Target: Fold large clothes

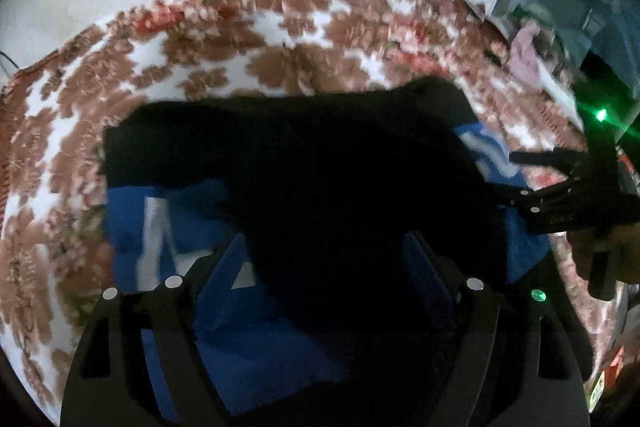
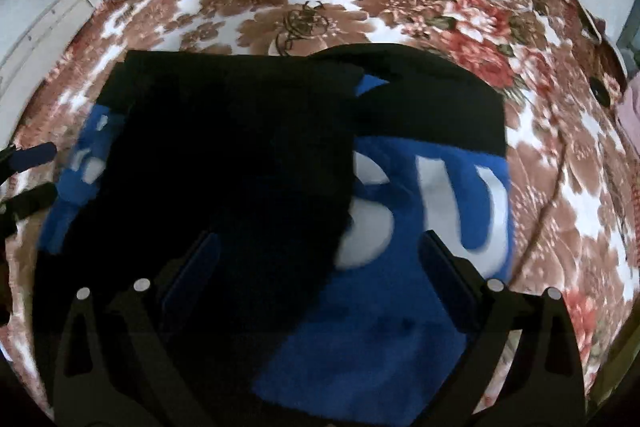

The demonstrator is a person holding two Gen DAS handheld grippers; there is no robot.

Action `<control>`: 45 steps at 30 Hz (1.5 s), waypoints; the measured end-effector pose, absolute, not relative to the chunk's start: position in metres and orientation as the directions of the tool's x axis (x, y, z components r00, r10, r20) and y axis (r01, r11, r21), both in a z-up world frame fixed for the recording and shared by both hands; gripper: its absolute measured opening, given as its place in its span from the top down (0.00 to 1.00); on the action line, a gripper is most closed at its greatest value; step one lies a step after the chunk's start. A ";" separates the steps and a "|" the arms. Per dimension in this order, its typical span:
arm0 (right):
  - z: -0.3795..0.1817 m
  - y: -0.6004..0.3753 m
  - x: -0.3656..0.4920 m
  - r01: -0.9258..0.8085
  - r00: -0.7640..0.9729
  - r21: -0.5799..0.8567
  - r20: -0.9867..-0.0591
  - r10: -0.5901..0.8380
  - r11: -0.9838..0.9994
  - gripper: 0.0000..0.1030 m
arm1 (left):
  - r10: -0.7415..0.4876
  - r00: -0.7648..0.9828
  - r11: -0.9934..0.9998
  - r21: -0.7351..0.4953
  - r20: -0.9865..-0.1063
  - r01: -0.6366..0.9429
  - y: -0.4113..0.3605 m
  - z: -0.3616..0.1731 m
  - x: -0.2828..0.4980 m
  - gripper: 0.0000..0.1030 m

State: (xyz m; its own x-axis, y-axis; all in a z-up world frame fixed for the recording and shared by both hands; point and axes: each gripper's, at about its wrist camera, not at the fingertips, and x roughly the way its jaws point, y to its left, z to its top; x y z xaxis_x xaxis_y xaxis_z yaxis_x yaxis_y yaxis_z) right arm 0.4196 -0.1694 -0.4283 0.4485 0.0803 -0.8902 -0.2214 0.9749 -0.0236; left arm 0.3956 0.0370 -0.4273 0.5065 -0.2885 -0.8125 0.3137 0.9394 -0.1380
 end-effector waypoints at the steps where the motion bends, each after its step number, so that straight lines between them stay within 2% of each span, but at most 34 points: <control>1: -0.437 -0.166 0.423 -0.215 0.435 -0.051 -0.899 0.049 0.975 0.05 | -0.269 0.489 0.941 -0.119 -0.830 0.315 0.033 -0.439 0.398 0.22; 5: -0.470 -0.177 0.419 -0.174 0.383 -0.059 -0.924 0.013 0.983 0.05 | -0.216 0.428 0.942 -0.071 -0.878 0.328 0.029 -0.482 0.396 0.22; 11: -0.491 -0.195 0.400 -0.165 0.388 -0.051 -0.922 0.018 0.985 0.05 | -0.224 0.411 0.952 -0.108 -0.884 0.288 0.040 -0.504 0.378 0.18; 14: -0.481 -0.193 0.396 -0.146 0.393 -0.063 -0.919 0.000 0.987 0.05 | -0.213 0.419 0.953 -0.093 -0.882 0.289 0.041 -0.497 0.373 0.18; 17: -0.455 -0.183 0.386 -0.147 0.424 -0.014 -0.904 0.050 0.989 0.05 | -0.231 0.451 0.953 -0.106 -0.862 0.285 0.046 -0.471 0.371 0.18; 22: -0.435 -0.149 0.366 -0.221 0.416 0.042 -0.899 0.133 0.974 0.05 | -0.318 0.486 0.943 -0.218 -0.814 0.252 0.051 -0.435 0.374 0.17; 24: -0.448 -0.140 0.360 -0.239 0.397 0.029 -0.909 0.125 0.970 0.05 | -0.333 0.469 0.939 -0.245 -0.818 0.241 0.049 -0.442 0.375 0.16; 30: -0.486 -0.150 0.350 -0.209 0.344 0.020 -0.934 0.092 0.978 0.05 | -0.251 0.373 0.950 -0.153 -0.893 0.273 0.031 -0.499 0.365 0.16; 33: -0.503 -0.150 0.340 -0.244 0.341 -0.007 -0.937 0.079 0.970 0.05 | -0.254 0.367 0.949 -0.158 -0.895 0.272 0.034 -0.512 0.359 0.13; 41: -0.483 -0.143 0.335 -0.197 0.357 -0.029 -0.933 0.045 0.980 0.05 | -0.250 0.387 0.952 -0.152 -0.888 0.266 0.034 -0.483 0.355 0.12; 45: -0.459 -0.133 0.328 -0.220 0.394 -0.028 -0.917 0.062 0.975 0.05 | -0.294 0.420 0.947 -0.202 -0.859 0.249 0.045 -0.456 0.340 0.10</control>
